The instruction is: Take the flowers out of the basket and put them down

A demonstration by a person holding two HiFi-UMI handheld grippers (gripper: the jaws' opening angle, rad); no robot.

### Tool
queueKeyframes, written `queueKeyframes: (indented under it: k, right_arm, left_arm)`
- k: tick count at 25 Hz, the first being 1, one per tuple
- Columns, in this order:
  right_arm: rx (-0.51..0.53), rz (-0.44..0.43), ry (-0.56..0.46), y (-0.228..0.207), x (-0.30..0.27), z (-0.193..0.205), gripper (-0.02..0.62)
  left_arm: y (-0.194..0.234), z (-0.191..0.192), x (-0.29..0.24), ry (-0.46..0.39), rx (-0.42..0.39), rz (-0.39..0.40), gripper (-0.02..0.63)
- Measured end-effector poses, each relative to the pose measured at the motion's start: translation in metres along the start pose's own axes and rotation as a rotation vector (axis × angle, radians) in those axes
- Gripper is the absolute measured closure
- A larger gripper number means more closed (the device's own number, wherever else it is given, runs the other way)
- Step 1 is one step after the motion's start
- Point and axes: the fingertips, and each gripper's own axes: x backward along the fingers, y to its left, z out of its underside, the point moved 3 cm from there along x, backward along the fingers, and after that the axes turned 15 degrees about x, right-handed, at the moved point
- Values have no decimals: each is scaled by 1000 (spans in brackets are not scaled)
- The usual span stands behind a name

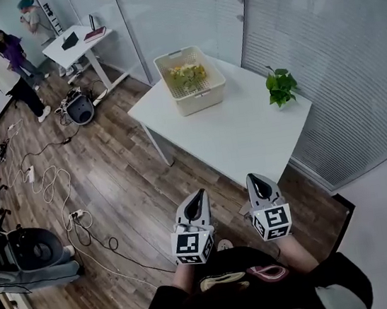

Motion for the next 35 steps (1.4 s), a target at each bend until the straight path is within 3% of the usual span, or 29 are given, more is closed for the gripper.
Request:
queueKeyframes:
  k: [9, 14, 25, 35]
  right_arm:
    - [-11, 35, 19, -16, -30, 2, 585]
    - [-11, 50, 22, -25, -66, -24, 586]
    - [0, 82, 33, -13, -140, -35, 584]
    - [-14, 181, 60, -18, -207, -58, 584]
  left_arm:
    - [23, -18, -39, -11, 0, 15, 589]
    - [47, -47, -64, -2, 5, 16, 589]
    - [113, -75, -115, -3, -3, 60, 589]
    - [178, -107, -165, 31, 13, 114, 589]
